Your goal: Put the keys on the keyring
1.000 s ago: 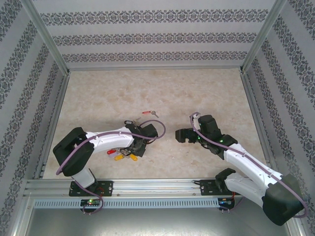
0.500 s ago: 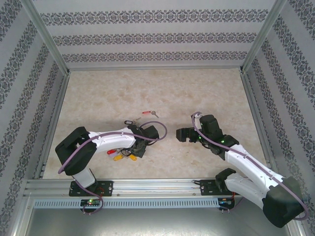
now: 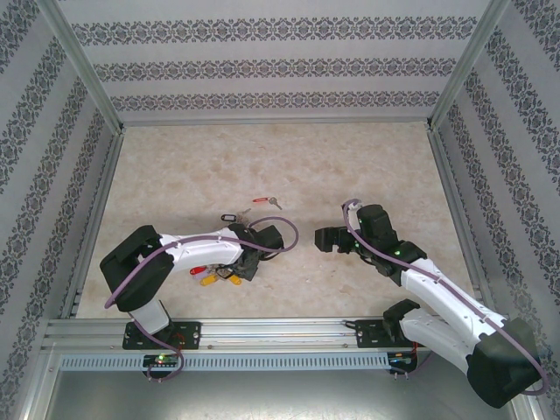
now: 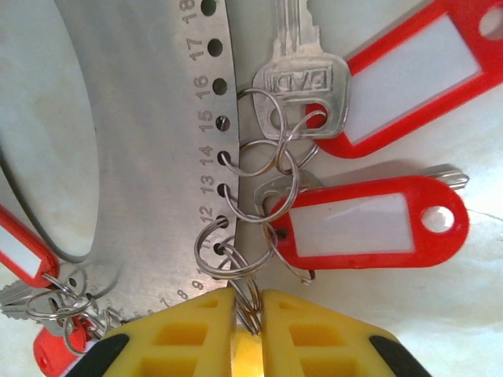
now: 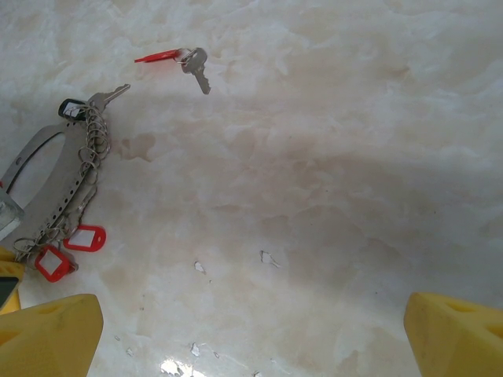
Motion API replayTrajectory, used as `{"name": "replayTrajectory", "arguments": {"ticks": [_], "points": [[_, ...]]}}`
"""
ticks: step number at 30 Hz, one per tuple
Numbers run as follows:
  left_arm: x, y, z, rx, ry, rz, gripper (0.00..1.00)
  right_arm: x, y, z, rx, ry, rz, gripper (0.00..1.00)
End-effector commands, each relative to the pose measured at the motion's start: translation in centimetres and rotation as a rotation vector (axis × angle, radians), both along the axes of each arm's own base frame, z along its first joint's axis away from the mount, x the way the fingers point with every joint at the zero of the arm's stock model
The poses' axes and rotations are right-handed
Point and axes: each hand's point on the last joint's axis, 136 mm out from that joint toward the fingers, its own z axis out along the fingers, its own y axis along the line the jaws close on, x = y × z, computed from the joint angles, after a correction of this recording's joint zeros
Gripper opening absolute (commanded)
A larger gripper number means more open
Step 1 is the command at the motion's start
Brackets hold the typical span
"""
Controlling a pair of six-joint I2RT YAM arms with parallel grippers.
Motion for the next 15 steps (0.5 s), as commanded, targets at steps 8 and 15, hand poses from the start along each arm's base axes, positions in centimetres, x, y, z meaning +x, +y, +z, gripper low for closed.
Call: {"name": "replayTrajectory", "arguments": {"ticks": [8,15], "points": [[-0.16,0.86,-0.03,0.070,-0.012,-0.029,0.15,0.06,-0.63,0.35,0.009,-0.004,-0.026,0.98],[-0.58,0.58,-0.19,0.043,0.005,-0.027,0.04,0.09,-0.96,0.60,0.010,-0.013,-0.034,0.98]]}}
